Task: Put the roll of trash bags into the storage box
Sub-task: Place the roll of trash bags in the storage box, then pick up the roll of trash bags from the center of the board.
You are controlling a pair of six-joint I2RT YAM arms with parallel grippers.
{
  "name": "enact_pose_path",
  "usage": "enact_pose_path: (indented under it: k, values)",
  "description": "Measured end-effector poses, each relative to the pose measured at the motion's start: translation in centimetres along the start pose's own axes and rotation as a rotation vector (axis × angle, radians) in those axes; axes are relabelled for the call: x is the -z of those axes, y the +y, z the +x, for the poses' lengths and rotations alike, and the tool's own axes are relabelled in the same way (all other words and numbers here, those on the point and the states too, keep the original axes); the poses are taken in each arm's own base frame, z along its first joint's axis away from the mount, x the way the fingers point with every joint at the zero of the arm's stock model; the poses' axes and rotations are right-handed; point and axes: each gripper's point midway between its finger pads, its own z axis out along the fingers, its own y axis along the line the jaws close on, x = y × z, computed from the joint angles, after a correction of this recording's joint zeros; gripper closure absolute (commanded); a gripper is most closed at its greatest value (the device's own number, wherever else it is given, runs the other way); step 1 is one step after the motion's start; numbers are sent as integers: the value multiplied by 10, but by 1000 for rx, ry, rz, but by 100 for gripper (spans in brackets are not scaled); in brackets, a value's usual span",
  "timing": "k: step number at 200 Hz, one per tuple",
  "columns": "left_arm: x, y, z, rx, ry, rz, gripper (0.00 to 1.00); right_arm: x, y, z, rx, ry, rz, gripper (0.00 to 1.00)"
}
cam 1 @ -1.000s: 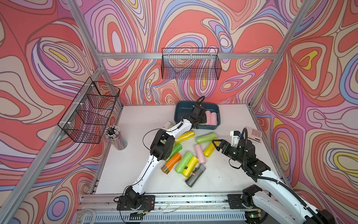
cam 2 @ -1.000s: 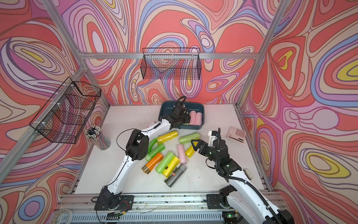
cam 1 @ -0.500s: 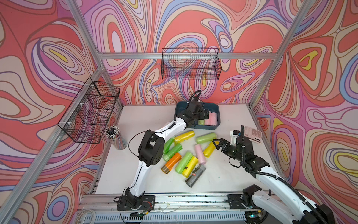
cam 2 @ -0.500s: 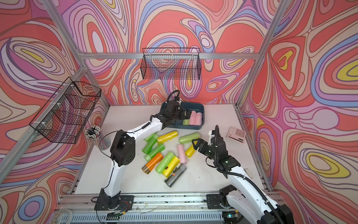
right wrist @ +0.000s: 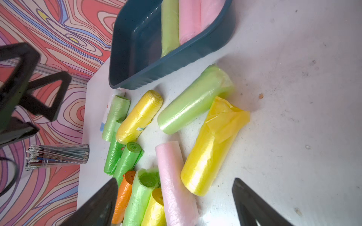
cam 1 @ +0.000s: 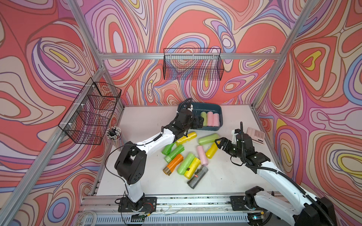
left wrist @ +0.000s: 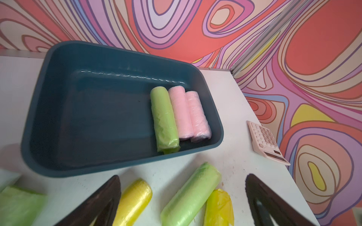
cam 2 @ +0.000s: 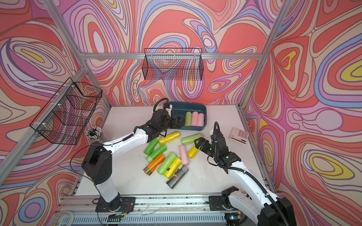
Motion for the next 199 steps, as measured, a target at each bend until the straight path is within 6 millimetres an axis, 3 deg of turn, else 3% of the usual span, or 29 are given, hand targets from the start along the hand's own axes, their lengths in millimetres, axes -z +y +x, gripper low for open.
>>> enact_pose_path:
  k: [60,114,159,199]
  values:
    - [93,13,-4,6,-94,-24,0,-11,-15,9,-2,40,65,16]
    - [166,33,21,45,-105,-40,0,-21,-31,17,7,65,118,27]
    - [193,43,50,66,-34,-34,0,-37,-49,34,-11,119,160,35]
    - [195,38,83,88,79,36,0,-51,-55,40,-44,134,165,38]
